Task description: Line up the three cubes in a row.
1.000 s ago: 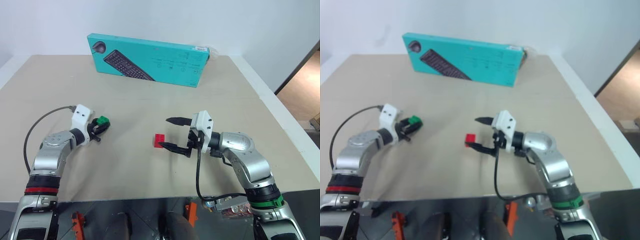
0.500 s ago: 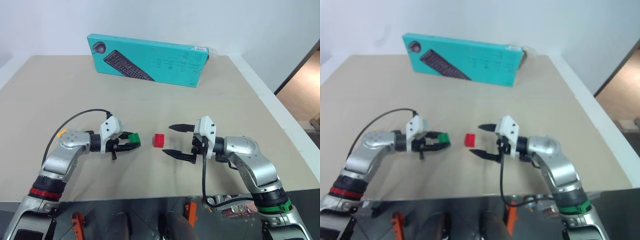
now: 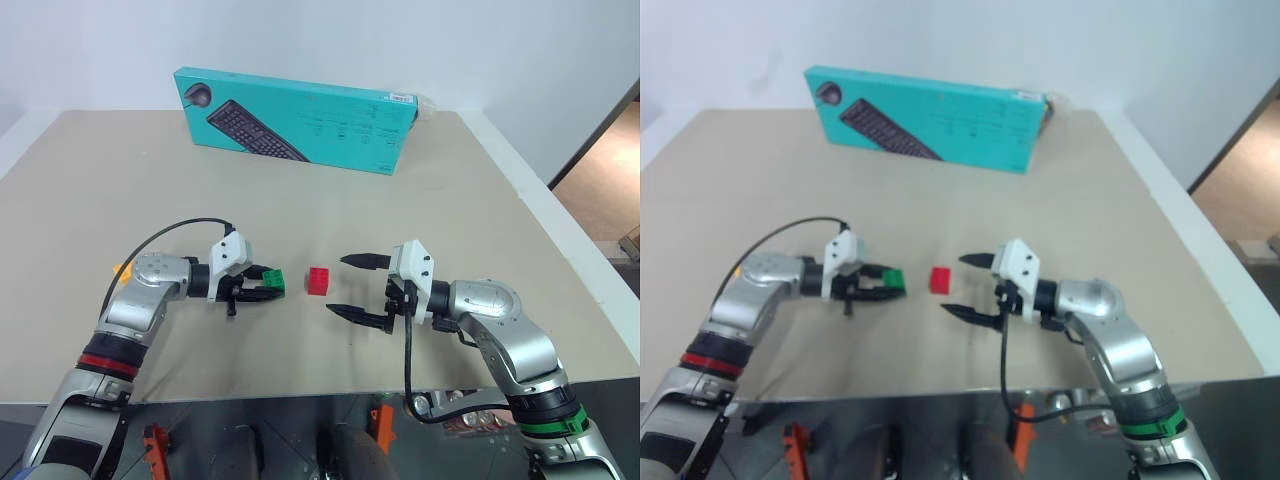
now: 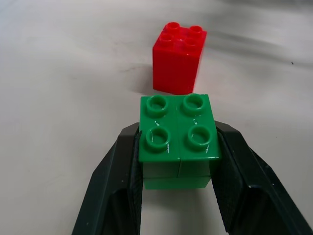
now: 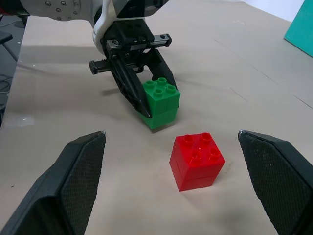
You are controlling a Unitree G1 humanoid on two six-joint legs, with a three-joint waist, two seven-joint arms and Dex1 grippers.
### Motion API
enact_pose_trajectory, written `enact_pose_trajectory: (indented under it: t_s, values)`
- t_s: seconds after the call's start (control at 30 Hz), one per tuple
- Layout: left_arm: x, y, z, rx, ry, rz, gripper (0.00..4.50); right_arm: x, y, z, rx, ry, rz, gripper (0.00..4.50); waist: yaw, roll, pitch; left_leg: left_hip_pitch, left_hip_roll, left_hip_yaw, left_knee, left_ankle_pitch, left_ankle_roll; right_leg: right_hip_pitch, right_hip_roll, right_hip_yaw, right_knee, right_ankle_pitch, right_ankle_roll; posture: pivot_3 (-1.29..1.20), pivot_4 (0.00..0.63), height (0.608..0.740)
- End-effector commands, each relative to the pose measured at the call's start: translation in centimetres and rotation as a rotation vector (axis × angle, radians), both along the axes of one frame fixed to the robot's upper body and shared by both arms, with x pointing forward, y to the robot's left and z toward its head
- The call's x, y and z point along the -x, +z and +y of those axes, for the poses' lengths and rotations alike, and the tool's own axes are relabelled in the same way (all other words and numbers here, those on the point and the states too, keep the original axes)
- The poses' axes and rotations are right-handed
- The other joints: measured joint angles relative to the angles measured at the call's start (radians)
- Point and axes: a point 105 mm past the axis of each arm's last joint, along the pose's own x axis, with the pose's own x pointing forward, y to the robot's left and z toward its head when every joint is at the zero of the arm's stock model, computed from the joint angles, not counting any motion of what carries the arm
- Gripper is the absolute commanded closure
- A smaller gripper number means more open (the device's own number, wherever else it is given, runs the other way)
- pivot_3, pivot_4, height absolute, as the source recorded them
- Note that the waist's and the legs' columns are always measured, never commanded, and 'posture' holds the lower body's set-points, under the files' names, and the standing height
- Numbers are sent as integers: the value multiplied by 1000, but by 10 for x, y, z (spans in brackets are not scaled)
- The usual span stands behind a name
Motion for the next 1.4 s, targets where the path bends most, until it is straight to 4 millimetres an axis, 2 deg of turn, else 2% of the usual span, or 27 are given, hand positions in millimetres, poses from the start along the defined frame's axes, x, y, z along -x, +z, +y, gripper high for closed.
enact_pose_trajectory:
  t_s: [0.03,0.37,0.43,0.6,0.63,0.77,0.9,1.0,1.17,1.3,1.4]
  values:
    - [-3,9,-4,7,-20,-45,3180,3,12,0,-6,3,-62,0,0,0,0,0,0,0,0,0,0,0,0,0,0,0,0,0,150,740]
    - [-6,6,-5,-2,-42,-35,3180,2,12,-2,-5,-6,-58,0,0,0,0,0,0,0,1,0,0,0,0,0,0,0,0,0,150,740]
    - [-7,8,-4,-7,-40,-44,2153,2,11,-1,-5,-3,-53,0,0,0,0,0,0,0,1,0,0,0,0,0,0,0,0,0,150,740]
    - [-8,16,2,8,-11,-71,531,2,9,0,-2,5,-48,0,0,0,0,0,0,0,1,0,0,0,0,0,0,0,0,0,150,740]
    - [-7,21,6,16,4,-78,80,2,9,0,-1,8,-48,0,0,0,0,0,0,0,1,0,0,0,0,0,0,0,0,0,150,740]
    - [1,35,23,62,108,-89,31,2,9,1,0,14,-48,0,-4,0,0,0,1,0,0,0,0,0,1,1,0,0,0,0,150,740]
    - [10,50,52,201,359,-106,31,0,9,4,-4,35,-46,0,-3,0,0,1,3,-1,0,0,0,-1,0,2,1,0,0,0,150,740]
    - [17,54,65,258,506,-133,31,-1,9,6,-6,47,-44,0,-2,0,0,2,3,-1,0,0,0,0,-3,2,1,0,0,0,150,740]
    - [24,66,110,424,946,-296,31,-5,8,11,-3,89,-35,0,1,0,0,3,2,-1,1,0,0,3,-7,1,1,1,1,0,150,740]
    - [36,57,143,496,1261,-341,31,-7,7,13,4,116,-28,0,1,-2,-1,4,0,0,1,0,1,4,-9,2,0,2,3,0,150,740]
    - [40,47,150,505,1363,-324,31,-8,7,14,7,132,-25,0,1,-2,-1,4,0,0,1,0,1,4,-9,3,0,2,3,0,150,740]
